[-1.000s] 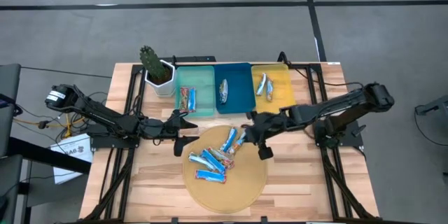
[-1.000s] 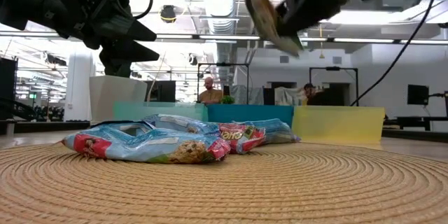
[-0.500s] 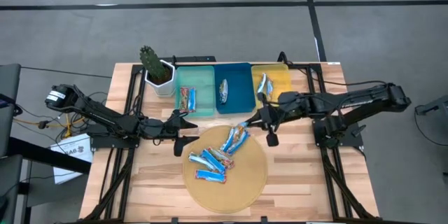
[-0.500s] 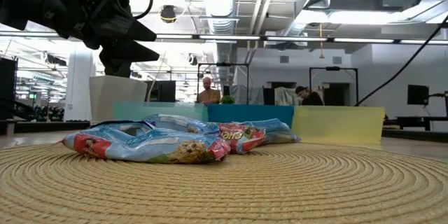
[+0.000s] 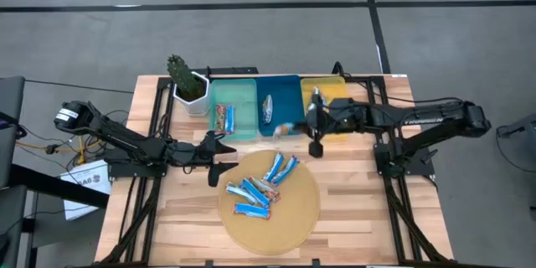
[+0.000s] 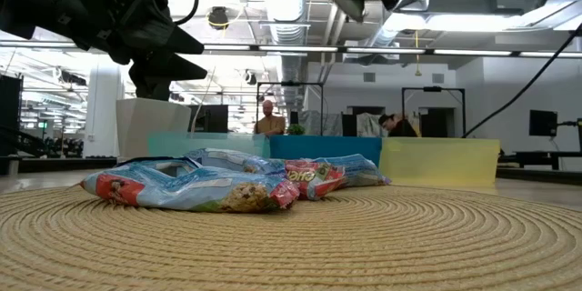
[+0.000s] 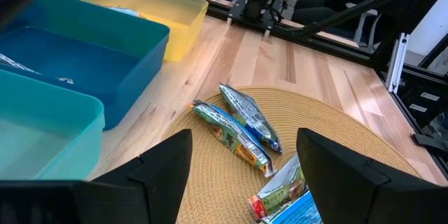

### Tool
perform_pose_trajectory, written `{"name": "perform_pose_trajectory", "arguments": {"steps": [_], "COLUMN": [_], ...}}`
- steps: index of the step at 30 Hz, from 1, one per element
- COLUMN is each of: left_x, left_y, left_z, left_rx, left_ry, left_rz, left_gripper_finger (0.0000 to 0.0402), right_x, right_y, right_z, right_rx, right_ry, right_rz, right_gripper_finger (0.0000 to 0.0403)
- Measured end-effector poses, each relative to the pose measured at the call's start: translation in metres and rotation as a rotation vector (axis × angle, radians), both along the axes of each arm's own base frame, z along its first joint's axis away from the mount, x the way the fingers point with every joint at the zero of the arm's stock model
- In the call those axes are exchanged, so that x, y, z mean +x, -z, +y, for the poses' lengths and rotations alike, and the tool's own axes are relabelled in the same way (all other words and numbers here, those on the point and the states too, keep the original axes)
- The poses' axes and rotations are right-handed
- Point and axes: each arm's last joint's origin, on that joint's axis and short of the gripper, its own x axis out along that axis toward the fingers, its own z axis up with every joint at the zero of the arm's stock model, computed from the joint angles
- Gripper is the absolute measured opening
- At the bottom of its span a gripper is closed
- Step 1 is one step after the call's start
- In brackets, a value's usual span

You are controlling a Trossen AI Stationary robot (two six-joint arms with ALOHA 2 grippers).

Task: Pick and place Granola Bars by type
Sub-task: Put the yellow granola bar into the yellow bin

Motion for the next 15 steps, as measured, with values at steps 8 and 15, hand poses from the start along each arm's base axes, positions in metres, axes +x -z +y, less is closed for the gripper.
{"name": "perform_pose_trajectory", "arguments": {"steps": [8, 15], "left_x": [0.0, 0.0], "left_y": [0.0, 0.0], "left_z": [0.0, 0.0], "left_rx": [0.001, 0.001], "left_ry": [-0.002, -0.002], "left_rz": [0.0, 0.0], "left_gripper_finger": [0.0249, 0.0249], "right_x": [-0.008, -0.024], "right_y": [0.002, 0.007], "right_z": [-0.045, -0.085], "right_rx": [0.033, 0.027], "right_ry": [0.453, 0.756], "right_rz": [-0.007, 0.031], "right_gripper_finger": [0.0005, 0.0006]}}
